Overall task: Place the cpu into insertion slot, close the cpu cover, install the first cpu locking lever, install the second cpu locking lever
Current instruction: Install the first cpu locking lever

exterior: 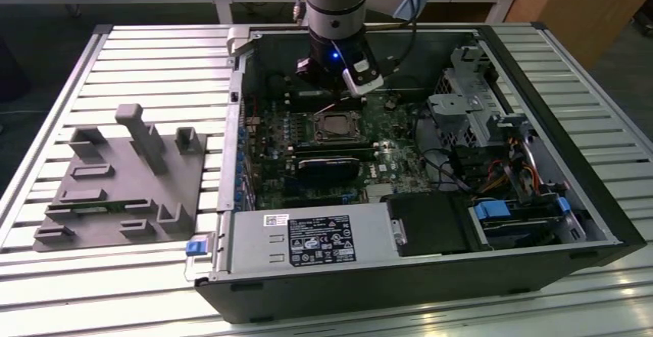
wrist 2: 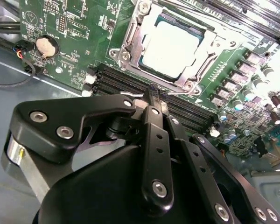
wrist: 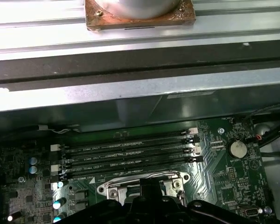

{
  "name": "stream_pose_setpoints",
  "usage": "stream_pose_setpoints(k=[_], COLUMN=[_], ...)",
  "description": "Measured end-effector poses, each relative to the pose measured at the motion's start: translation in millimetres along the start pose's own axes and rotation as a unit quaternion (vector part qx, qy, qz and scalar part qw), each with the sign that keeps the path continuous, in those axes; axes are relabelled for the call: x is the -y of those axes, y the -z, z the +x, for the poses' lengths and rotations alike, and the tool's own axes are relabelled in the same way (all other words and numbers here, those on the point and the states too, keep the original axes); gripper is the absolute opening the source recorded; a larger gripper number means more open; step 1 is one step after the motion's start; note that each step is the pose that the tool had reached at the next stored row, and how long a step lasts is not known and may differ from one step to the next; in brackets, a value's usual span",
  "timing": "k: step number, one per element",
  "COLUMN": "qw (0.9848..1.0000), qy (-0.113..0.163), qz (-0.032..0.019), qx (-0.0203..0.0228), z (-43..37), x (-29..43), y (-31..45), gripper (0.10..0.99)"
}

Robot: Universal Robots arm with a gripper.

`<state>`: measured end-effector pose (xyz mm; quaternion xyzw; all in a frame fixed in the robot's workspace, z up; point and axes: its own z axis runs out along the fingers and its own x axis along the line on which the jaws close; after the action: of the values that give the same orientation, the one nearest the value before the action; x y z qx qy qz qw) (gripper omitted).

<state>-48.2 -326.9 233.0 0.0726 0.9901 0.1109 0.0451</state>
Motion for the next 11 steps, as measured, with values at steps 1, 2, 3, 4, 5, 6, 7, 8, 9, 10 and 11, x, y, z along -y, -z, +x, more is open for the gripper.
stream_pose_setpoints(k=[1,2,3,4,5,6,7,8,9,10,11], qw=[1.0000,1.0000,1.0000,1.0000,1.0000,0.9999,0.9999,0.9999,0.9998,0.9998,0.9998], qy=[0.000,0.000,0.001,0.001,0.002,0.002,0.003,0.004,0.004,0.004,0.004], qz=[-0.0001,-0.0004,-0.0010,-0.0012,-0.0016,-0.0020,-0.0024,-0.0029,-0.0032,-0.0033,-0.0034], qx=[0.0001,0.0011,0.0034,0.0061,0.0088,0.0114,0.0139,0.0164,0.0185,0.0194,0.0199], z=[0.0,0.1,0.2,0.3,0.4,0.4,0.5,0.6,0.7,0.7,0.7], x=[0.0,0.1,0.3,0.5,0.7,0.9,1.1,1.3,1.5,1.6,1.6], y=[-0.1,-0.6,-1.4,-2.1,-2.8,-3.7,-4.6,-5.5,-6.3,-6.7,-7.1], gripper=[0.106,0.106,0.106,0.106,0.106,0.106,0.106,0.106,0.106,0.106,0.106])
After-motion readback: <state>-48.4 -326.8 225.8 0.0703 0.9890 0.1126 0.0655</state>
